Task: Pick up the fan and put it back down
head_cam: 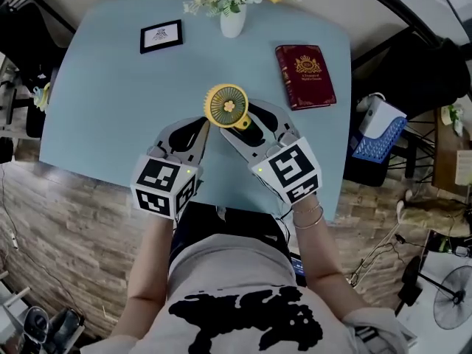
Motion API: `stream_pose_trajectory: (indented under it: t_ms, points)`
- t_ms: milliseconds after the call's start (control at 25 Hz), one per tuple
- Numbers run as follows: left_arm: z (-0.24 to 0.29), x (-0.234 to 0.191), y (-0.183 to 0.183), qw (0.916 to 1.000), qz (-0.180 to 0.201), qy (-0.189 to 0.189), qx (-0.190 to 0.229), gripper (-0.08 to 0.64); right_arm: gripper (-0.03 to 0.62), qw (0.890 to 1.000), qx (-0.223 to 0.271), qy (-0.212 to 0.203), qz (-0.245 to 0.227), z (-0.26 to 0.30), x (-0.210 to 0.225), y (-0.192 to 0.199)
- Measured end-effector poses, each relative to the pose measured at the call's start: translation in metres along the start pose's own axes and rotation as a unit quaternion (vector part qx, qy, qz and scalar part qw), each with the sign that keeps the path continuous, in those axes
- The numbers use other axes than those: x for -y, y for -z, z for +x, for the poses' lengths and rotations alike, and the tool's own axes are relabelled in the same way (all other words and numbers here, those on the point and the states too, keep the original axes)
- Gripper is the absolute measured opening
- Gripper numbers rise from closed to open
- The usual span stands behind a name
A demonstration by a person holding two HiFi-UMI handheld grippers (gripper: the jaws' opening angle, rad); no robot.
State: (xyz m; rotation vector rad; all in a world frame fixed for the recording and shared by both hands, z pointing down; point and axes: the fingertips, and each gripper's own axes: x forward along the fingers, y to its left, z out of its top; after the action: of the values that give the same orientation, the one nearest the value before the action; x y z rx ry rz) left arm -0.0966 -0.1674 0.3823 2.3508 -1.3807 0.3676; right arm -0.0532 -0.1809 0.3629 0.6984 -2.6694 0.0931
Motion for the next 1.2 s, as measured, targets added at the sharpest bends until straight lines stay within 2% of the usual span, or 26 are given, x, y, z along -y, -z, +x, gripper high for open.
stream_pose_trajectory:
  t_ms: [360, 600, 760, 880, 1200]
  points:
    - [-0.014, -0.005, -0.033, 0.9990, 0.010, -0.002, 0.043, 0.011, 0.255, 0.999, 0.042, 0.029, -0.011, -0.012, 0.001, -0.037]
    - [-0.022, -0.007, -0.057, 0.9975, 0.025, 0.007, 0.065, 0.011, 0.256, 0.996, 0.074, 0.042, 0.011, -0.017, 0.004, -0.062]
    - [-0.028, -0.011, -0.073, 0.9959, 0.037, 0.006, 0.082, 0.011, 0.255, 0.993, 0.101, 0.053, 0.003, -0.025, 0.006, -0.082]
    - [-0.030, -0.012, -0.082, 0.9945, 0.052, 0.008, 0.091, 0.011, 0.255, 0.991, 0.120, 0.063, -0.007, -0.030, 0.007, -0.095]
    - [-0.028, -0.011, -0.087, 0.9936, 0.058, 0.025, 0.094, 0.011, 0.256, 0.984, 0.148, 0.095, -0.002, -0.046, 0.012, -0.110]
